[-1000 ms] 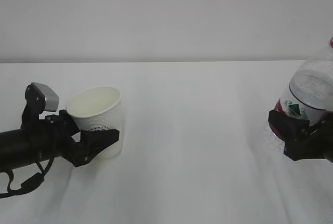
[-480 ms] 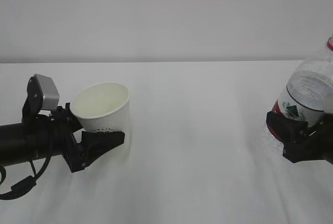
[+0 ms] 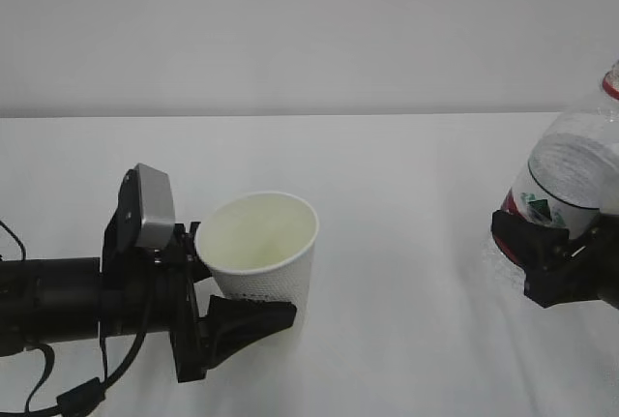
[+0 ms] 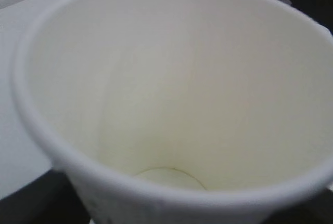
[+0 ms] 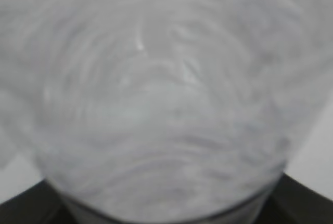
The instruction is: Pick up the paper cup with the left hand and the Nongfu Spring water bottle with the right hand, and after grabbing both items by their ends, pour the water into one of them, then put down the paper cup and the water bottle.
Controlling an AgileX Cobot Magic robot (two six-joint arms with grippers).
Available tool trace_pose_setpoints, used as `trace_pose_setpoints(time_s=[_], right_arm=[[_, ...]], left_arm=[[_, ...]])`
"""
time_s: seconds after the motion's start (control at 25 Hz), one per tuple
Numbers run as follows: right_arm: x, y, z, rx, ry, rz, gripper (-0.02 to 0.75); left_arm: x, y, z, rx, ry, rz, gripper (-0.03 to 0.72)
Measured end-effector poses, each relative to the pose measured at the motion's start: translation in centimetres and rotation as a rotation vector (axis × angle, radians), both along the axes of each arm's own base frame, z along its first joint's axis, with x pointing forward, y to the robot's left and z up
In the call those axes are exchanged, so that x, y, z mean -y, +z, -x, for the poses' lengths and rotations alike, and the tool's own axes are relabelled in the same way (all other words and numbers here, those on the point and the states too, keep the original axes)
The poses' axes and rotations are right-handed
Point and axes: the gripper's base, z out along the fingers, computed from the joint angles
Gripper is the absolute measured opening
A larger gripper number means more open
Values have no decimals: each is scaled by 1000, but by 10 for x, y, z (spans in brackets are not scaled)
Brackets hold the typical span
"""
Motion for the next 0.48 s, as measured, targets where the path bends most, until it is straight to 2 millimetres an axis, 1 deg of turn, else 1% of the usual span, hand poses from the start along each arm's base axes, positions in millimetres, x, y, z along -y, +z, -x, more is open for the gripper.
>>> trace_pose_setpoints(time_s=[0.28, 0.48], right_arm=[[-2, 0, 1, 0, 26, 7, 485], [-4, -1, 2, -1, 61, 16, 485]], left_arm=[[23, 1, 17, -4, -72, 8, 591], [32, 1, 25, -4, -114, 8, 591]])
